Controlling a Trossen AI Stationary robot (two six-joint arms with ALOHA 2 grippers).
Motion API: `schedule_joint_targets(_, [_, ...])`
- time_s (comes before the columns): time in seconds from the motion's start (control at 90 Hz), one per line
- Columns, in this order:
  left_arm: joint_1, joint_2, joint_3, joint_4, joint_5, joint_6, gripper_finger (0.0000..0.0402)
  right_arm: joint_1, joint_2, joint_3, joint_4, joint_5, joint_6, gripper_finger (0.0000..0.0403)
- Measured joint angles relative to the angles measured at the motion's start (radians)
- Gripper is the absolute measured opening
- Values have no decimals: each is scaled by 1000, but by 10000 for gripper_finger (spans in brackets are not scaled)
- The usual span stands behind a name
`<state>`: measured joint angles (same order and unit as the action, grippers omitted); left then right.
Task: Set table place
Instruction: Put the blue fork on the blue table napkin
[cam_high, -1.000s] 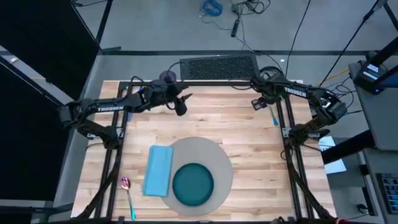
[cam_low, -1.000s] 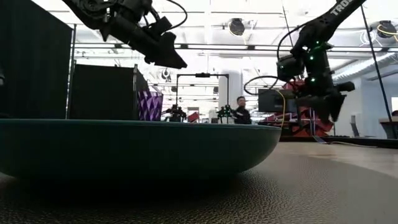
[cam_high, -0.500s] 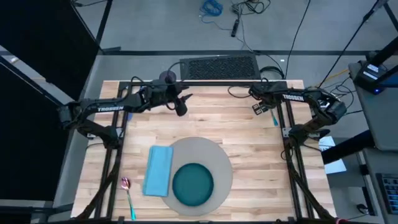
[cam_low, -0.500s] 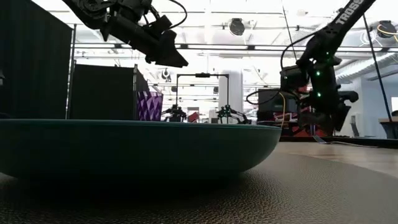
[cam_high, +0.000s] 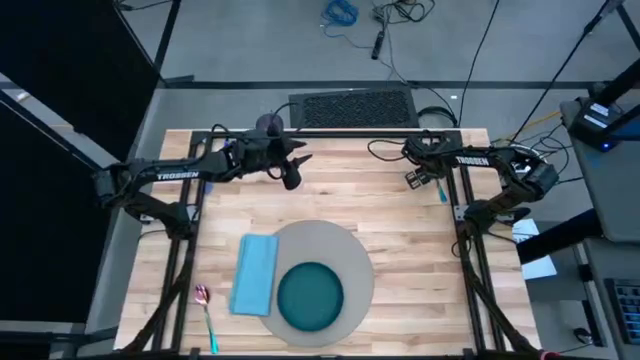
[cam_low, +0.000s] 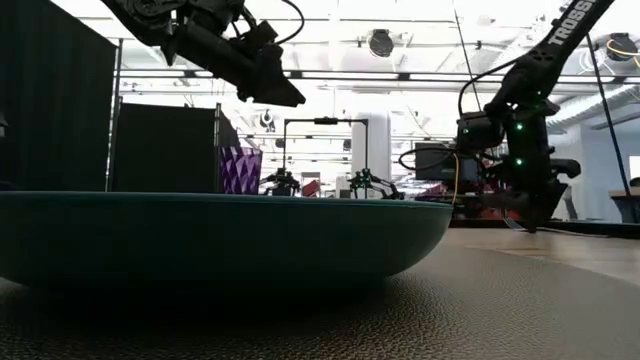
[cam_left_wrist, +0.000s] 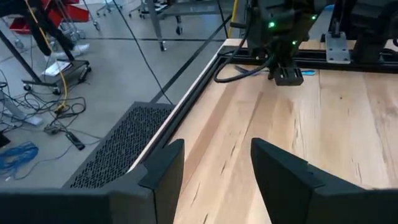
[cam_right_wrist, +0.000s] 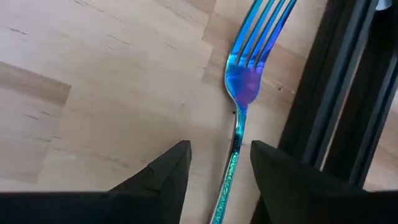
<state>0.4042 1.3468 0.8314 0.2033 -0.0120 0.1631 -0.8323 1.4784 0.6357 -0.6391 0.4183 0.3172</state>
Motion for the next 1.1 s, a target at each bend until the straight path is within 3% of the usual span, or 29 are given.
schedule_joint_targets(0.344, [-1, 0, 0, -1, 1, 0, 171, -6, -5, -52, 80, -23, 61, 163])
schedule_joint_targets(0.656, [-2, 0, 0, -2, 1, 0, 171, -60, -7, -80, 127, -60, 175, 111])
schedule_joint_targets(0.967, [-3, 0, 0, -1, 2, 0, 171, -42, -8, -86, 150, -77, 165, 85])
schedule_joint_targets(1.1, [-6, 0, 0, 0, 2, 0, 171, -40, -8, -86, 149, -75, 151, 56])
